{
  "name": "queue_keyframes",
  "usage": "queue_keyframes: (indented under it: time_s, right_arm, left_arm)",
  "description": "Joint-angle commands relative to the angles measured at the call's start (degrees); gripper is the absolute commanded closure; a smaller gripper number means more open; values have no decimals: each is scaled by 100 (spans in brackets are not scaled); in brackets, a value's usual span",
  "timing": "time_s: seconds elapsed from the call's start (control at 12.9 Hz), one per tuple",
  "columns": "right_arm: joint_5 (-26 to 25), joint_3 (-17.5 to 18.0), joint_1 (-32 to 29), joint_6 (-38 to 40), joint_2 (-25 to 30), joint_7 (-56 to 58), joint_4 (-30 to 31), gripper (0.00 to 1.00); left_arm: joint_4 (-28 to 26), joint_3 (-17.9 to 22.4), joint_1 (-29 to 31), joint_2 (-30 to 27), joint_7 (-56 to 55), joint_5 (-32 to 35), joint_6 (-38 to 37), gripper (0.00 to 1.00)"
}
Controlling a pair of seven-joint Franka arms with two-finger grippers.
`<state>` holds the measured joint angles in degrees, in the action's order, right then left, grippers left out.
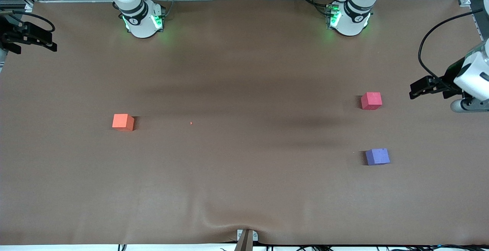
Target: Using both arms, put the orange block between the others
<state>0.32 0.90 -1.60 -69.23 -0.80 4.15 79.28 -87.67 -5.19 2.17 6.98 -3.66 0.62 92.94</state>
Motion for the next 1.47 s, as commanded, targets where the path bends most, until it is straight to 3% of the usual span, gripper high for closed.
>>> queue_keyframes:
  time_s: [0.0, 0.16, 0.54, 0.78, 1.4]
  right_arm:
    - [-59, 24, -42, 33, 27, -55, -36, 0]
    - [-32, 16, -51, 59, 27, -63, -36, 0]
    - [-24, 7, -120, 59, 27, -63, -36, 0]
    - [-15, 24, -121, 50, 27, -63, -36, 0]
    - [12, 16, -130, 59, 27, -63, -36, 0]
  left_arm:
    - [223, -17, 29, 40, 40, 105, -21, 0]
    - [-3, -53, -14, 14, 67, 114, -222, 0]
    - [435, 62, 467, 233, 93, 167, -338, 0]
    - [426, 9, 285, 277, 50, 210, -312, 0]
    - [426, -35, 30, 506, 111, 236, 515, 0]
